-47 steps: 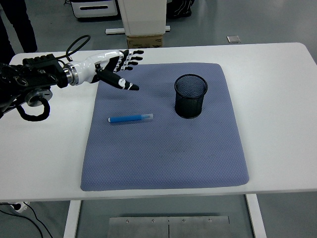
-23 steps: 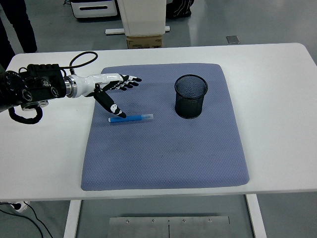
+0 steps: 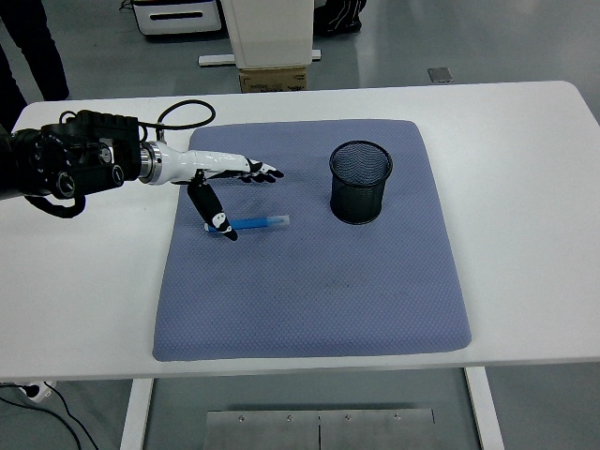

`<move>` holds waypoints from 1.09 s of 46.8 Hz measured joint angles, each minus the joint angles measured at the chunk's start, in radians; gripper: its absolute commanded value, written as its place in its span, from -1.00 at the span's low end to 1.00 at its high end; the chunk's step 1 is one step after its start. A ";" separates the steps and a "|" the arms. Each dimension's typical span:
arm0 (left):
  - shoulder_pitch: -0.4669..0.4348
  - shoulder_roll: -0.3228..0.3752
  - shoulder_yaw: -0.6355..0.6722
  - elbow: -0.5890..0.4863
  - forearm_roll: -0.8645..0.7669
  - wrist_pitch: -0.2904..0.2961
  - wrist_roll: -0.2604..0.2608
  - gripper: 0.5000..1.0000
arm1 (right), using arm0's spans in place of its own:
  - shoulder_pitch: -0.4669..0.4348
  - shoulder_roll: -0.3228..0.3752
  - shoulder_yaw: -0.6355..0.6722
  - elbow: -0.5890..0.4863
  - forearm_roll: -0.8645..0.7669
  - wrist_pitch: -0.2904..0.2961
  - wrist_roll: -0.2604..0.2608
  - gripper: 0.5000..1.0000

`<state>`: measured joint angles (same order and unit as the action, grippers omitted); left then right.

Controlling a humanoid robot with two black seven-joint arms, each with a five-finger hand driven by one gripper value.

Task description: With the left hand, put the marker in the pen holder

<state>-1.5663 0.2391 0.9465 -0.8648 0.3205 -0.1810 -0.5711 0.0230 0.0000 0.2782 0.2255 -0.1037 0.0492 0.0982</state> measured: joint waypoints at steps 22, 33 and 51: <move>-0.001 -0.043 0.000 0.008 0.082 0.000 0.008 1.00 | 0.000 0.000 -0.001 0.000 0.000 0.000 0.000 1.00; 0.001 -0.044 0.001 0.015 0.105 0.001 0.009 1.00 | 0.000 0.000 -0.001 0.000 0.000 0.000 0.000 1.00; 0.008 -0.047 0.029 0.032 0.124 0.005 0.046 1.00 | 0.000 0.000 -0.001 0.000 0.001 0.000 0.000 1.00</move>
<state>-1.5580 0.1918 0.9756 -0.8329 0.4447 -0.1764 -0.5254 0.0230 0.0000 0.2776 0.2255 -0.1030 0.0491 0.0981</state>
